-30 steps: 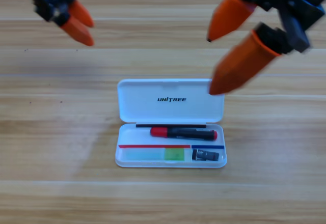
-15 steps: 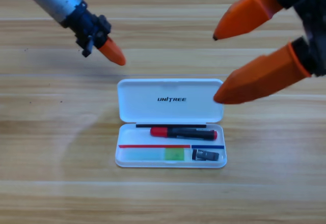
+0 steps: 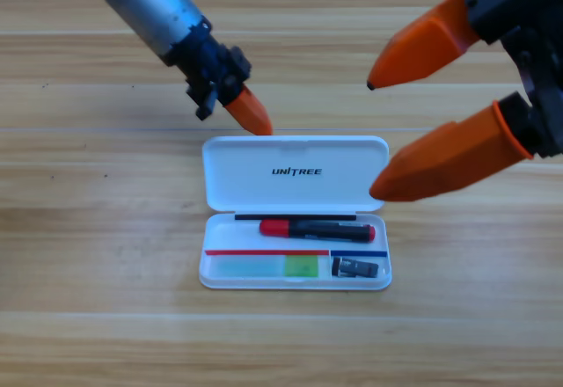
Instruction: Clean up eraser and pencils
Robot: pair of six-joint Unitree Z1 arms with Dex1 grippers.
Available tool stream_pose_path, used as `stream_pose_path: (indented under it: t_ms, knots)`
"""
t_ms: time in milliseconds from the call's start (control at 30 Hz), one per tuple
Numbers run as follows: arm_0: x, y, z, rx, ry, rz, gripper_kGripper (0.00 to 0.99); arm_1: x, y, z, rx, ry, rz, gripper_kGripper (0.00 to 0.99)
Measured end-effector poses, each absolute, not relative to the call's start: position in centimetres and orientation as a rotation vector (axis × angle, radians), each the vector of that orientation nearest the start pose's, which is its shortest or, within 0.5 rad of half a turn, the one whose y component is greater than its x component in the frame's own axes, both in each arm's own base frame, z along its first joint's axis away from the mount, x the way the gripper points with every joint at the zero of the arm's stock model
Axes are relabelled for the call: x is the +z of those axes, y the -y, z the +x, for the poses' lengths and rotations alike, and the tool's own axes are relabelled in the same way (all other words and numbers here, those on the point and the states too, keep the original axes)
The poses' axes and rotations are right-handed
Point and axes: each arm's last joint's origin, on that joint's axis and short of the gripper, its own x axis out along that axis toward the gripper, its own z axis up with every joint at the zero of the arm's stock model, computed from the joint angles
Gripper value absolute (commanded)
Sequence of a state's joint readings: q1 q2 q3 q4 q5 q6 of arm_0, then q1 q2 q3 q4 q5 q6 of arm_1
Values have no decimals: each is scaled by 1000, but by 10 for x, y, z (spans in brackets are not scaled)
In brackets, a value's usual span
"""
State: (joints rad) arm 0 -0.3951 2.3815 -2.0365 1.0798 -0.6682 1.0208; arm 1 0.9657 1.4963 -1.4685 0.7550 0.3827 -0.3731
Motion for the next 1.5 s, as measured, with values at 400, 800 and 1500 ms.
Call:
stream_pose_path:
  t_ms: [400,800,1500]
  knots:
    - [205,235,426,-1567,-926,538,0,429,-227,135,1421,-534,-532,920]
    - [207,226,407,-1577,-975,521,0,428,-223,131,1429,-538,-529,930]
    - [196,228,365,-1634,-999,547,0,433,-217,127,1429,-517,-523,930]
